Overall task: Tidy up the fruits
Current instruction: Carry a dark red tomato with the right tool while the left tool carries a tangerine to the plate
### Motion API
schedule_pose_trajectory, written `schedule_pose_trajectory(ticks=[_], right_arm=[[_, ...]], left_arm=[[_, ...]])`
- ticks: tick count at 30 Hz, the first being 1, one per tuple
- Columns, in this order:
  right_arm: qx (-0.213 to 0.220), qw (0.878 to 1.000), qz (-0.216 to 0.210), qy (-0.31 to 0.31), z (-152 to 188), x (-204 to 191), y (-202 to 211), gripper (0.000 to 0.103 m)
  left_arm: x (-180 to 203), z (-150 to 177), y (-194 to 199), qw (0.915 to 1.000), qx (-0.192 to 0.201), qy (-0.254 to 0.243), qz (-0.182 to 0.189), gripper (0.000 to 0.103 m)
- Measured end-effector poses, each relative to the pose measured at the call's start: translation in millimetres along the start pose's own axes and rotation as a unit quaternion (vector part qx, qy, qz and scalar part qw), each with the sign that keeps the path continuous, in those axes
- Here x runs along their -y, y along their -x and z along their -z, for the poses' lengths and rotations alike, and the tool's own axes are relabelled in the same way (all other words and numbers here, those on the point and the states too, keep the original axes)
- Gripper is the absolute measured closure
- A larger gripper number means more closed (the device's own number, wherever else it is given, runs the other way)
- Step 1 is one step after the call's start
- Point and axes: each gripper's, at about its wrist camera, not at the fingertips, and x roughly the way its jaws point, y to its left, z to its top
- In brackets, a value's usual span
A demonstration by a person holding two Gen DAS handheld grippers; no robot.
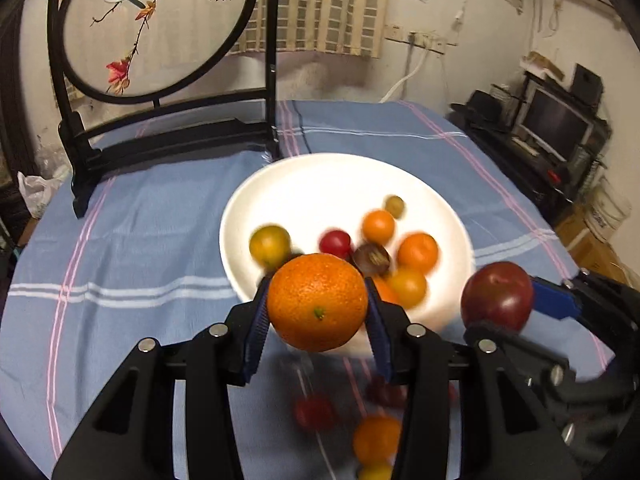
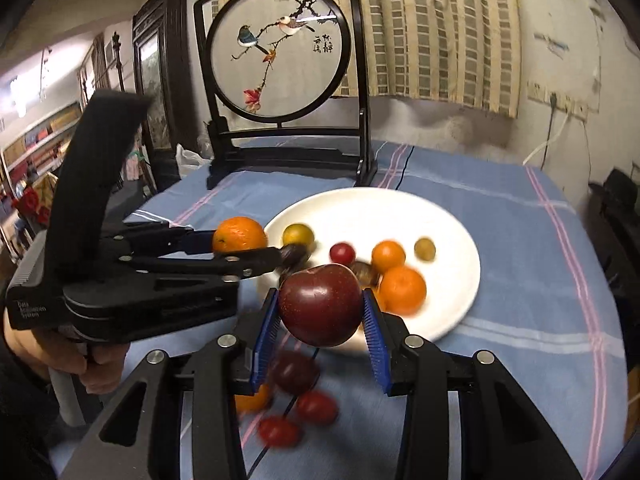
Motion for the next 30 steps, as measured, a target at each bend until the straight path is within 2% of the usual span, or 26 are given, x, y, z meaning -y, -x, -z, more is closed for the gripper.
schedule_pose_trajectory(ticks=[3,7,14,15,16,17,18,20,21,25,30], right_arm=[[-0.008,1.000,0.013,-0.004,-8.4,8.9,-24.4,0.062],[-0.022,0.999,0.022,-0.014,-11.9,19.8,-49.9,0.062],[-0.023,0.999,0.026,-0.017,-11.9,23.7,-67.6,0.061],[-0.022,0.999,0.028,-0.024,-11.9,25.5,-69.4,0.060],[-0.023,0.999,0.027,-0.029,-11.8,26.4,-69.8,0.060],[-0.022,0.999,0.029,-0.034,-11.9,28.0,-69.3,0.057],[-0.020,0.999,0.032,-0.037,-11.7,29.2,-67.7,0.051],[-0.014,0.999,0.028,-0.039,-11.4,31.0,-60.8,0.047],[-0.012,0.999,0.026,-0.038,-11.1,31.3,-57.4,0.046],[-0.009,0.999,0.023,-0.036,-6.7,30.5,-41.1,0.045],[-0.018,0.999,0.041,-0.023,7.9,23.5,-24.5,0.044]], left_arm=[[-4.1,-11.9,-21.0,0.9997,-0.012,0.013,-0.016,0.060],[-2.0,-20.5,-41.3,0.9995,-0.020,0.014,-0.018,0.060],[-1.9,-23.1,-57.6,0.9993,-0.021,0.019,-0.023,0.059],[-2.2,-23.4,-58.0,0.9991,-0.020,0.023,-0.029,0.055],[-2.7,-24.3,-58.3,0.9985,-0.020,0.028,-0.043,0.044],[-4.0,-24.6,-57.1,0.9976,-0.020,0.034,-0.056,0.040],[-5.2,-24.2,-54.4,0.9974,-0.020,0.038,-0.057,0.037],[-7.5,-22.2,-46.7,0.9978,-0.018,0.043,-0.047,0.033],[-8.5,-20.6,-42.5,0.9977,-0.017,0.044,-0.049,0.028],[-7.2,-10.7,-21.1,0.9970,0.003,0.042,-0.065,0.019],[3.4,4.8,4.1,0.9947,0.026,0.006,-0.099,0.017]])
